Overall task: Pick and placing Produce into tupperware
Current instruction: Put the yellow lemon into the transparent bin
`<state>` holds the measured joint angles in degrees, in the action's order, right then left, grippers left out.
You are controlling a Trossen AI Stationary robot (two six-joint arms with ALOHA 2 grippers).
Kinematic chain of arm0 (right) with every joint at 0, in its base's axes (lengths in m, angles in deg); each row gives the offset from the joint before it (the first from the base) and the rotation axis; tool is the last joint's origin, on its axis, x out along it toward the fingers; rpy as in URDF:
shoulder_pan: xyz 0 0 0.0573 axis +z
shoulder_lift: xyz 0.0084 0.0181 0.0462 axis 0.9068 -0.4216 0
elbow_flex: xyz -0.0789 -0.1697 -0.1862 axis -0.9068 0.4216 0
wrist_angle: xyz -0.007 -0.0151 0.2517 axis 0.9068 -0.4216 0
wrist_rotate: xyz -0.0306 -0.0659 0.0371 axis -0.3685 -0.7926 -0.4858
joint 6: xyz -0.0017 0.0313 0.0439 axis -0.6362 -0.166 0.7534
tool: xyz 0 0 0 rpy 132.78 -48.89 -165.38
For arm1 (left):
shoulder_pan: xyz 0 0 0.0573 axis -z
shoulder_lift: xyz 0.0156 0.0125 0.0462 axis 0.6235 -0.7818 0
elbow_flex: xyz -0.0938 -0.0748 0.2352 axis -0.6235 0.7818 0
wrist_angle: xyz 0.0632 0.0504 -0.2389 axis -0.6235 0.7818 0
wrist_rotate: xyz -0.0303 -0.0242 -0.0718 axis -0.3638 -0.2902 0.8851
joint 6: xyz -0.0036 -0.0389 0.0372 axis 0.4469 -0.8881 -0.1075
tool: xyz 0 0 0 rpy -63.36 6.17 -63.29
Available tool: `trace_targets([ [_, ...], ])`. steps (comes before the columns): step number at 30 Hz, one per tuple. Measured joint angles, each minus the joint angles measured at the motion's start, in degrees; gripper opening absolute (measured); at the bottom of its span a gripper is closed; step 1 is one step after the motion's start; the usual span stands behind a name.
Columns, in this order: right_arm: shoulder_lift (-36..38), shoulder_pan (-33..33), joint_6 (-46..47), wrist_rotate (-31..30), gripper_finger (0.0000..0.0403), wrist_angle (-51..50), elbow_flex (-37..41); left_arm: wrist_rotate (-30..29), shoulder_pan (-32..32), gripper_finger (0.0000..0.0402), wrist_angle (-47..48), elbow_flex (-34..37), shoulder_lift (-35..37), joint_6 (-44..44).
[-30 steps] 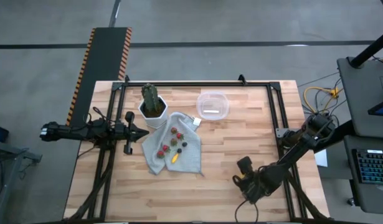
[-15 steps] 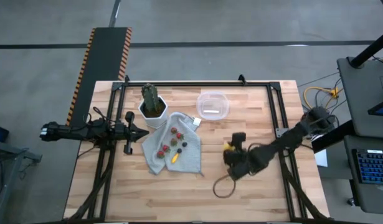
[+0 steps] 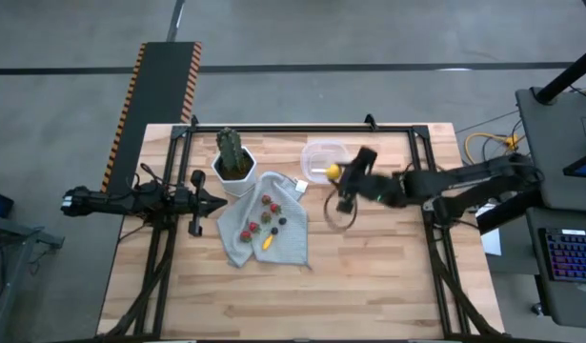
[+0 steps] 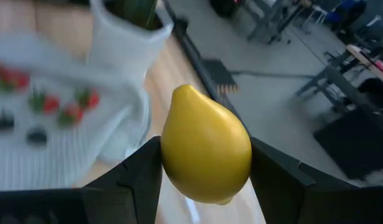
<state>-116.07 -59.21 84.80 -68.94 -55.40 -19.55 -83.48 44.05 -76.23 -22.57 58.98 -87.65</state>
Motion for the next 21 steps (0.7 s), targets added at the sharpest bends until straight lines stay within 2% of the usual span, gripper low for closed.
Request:
trace_targets([
  [7, 6.5, -10.7, -1.3, 19.3, 0.0196, 12.2, 2.9, 0.0, 0.0, 0.0, 0.1, 0.0, -0.2, 0.0],
  [13, 8.4, -14.7, -3.2, 21.2, 0.0196, 18.3, 6.3, 0.2, 0.0, 0.0, 0.0, 0.0, -0.2, 0.0],
  [21, 8.3, -17.8, -3.2, 28.0, 0.0194, 22.8, 8.1, 0.2, 0.0, 0.0, 0.0, 0.0, -0.1, 0.0],
])
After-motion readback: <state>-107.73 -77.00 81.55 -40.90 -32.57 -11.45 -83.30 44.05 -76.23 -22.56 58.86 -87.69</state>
